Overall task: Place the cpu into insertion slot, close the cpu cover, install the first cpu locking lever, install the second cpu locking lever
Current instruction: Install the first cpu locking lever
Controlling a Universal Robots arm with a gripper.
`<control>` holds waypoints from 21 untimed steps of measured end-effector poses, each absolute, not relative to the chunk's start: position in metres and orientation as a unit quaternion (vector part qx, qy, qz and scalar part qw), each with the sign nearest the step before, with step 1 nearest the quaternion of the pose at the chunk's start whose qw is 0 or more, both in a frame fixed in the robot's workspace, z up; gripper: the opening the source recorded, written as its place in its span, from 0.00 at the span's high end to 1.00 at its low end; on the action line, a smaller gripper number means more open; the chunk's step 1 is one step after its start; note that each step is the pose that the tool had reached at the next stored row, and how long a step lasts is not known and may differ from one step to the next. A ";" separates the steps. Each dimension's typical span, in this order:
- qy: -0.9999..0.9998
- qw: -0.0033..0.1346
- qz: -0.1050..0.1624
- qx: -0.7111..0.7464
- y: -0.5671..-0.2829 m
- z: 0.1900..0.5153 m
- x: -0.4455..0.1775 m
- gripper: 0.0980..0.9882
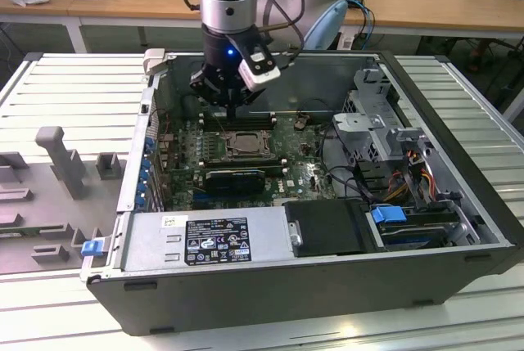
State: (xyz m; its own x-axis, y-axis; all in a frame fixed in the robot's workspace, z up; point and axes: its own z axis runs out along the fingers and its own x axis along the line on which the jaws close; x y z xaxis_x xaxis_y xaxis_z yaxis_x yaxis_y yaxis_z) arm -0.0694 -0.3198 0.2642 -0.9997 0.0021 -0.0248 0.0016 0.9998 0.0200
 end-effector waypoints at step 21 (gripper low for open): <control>1.000 0.013 0.013 0.001 -0.283 0.255 -0.111 0.99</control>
